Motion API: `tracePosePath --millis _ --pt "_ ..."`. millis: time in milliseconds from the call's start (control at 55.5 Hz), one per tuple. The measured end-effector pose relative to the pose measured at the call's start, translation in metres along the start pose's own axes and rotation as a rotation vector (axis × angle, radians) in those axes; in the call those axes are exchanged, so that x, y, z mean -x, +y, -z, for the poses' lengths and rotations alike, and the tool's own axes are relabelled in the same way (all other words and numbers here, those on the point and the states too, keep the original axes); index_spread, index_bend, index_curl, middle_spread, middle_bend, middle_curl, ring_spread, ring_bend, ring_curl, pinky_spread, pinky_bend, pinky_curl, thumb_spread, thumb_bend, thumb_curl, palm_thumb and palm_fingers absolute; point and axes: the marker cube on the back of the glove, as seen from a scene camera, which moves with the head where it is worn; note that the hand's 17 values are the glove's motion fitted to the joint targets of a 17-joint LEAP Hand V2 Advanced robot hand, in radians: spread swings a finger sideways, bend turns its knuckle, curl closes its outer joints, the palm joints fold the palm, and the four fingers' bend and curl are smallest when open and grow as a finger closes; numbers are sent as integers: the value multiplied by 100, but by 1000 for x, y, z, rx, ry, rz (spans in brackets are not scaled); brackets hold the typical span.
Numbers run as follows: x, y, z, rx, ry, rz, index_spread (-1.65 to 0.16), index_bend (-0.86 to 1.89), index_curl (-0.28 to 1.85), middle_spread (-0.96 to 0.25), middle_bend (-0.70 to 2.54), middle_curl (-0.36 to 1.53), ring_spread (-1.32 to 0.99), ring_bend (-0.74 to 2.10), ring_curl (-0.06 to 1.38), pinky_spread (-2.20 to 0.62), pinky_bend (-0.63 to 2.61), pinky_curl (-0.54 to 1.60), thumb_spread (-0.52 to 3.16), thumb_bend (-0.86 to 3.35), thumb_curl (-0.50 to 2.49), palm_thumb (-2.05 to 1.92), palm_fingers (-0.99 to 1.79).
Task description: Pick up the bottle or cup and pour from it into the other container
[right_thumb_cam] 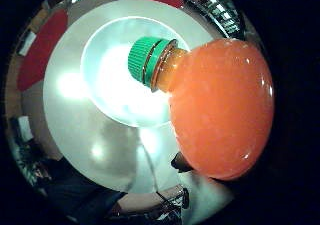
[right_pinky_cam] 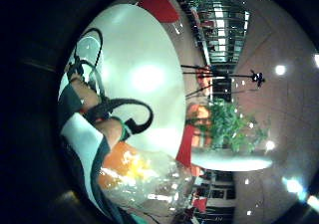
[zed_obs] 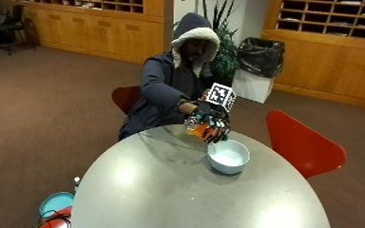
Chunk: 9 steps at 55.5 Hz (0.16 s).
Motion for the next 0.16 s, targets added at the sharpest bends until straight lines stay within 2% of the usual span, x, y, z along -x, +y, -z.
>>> tracePosePath --millis 162 --pt "-14 5 -3 -25 -53 -8 -26 11 28 -21 36 46 -14 73 40 -4 42 37 66 -4 52 83 120"
